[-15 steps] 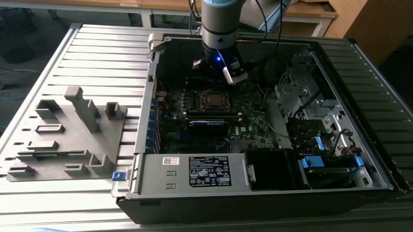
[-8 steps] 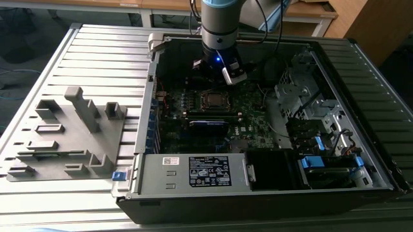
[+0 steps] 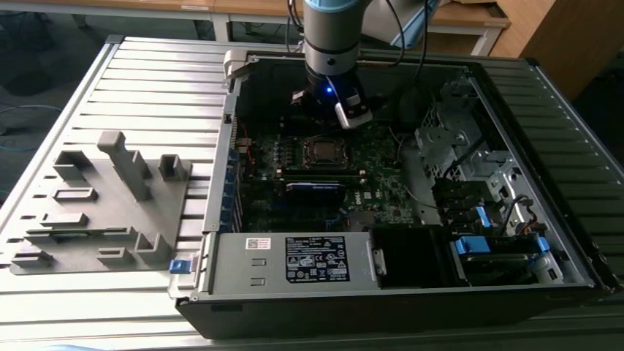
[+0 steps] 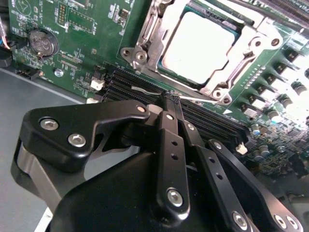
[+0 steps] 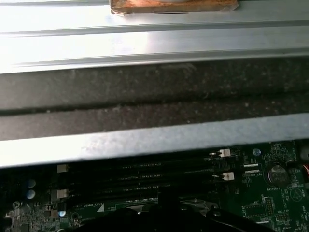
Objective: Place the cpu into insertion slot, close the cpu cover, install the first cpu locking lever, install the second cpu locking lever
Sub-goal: 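Install the first cpu locking lever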
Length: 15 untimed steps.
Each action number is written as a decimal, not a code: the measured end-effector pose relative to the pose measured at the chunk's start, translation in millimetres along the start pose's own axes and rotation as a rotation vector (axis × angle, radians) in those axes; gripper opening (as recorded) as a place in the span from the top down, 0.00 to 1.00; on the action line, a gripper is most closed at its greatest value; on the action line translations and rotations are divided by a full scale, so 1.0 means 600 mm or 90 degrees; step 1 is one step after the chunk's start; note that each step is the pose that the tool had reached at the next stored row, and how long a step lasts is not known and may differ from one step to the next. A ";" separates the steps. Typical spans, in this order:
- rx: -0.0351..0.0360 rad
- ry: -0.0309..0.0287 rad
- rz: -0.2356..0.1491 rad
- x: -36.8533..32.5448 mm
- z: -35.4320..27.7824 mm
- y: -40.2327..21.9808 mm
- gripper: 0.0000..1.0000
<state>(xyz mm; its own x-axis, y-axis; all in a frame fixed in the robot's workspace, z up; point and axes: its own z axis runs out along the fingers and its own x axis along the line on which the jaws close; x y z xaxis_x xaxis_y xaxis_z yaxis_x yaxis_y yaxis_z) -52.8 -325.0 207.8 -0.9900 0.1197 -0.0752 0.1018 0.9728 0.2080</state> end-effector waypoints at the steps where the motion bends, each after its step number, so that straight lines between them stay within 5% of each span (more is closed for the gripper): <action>1: 0.0002 -0.0002 0.001 0.000 0.000 0.000 0.89; 15: 0.0034 -0.0094 0.044 0.000 0.002 0.001 0.89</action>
<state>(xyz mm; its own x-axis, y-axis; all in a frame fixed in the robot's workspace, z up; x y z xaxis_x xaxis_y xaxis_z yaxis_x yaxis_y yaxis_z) -52.8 -324.0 206.8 -0.9789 0.1898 -0.0752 0.1708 0.9631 0.2080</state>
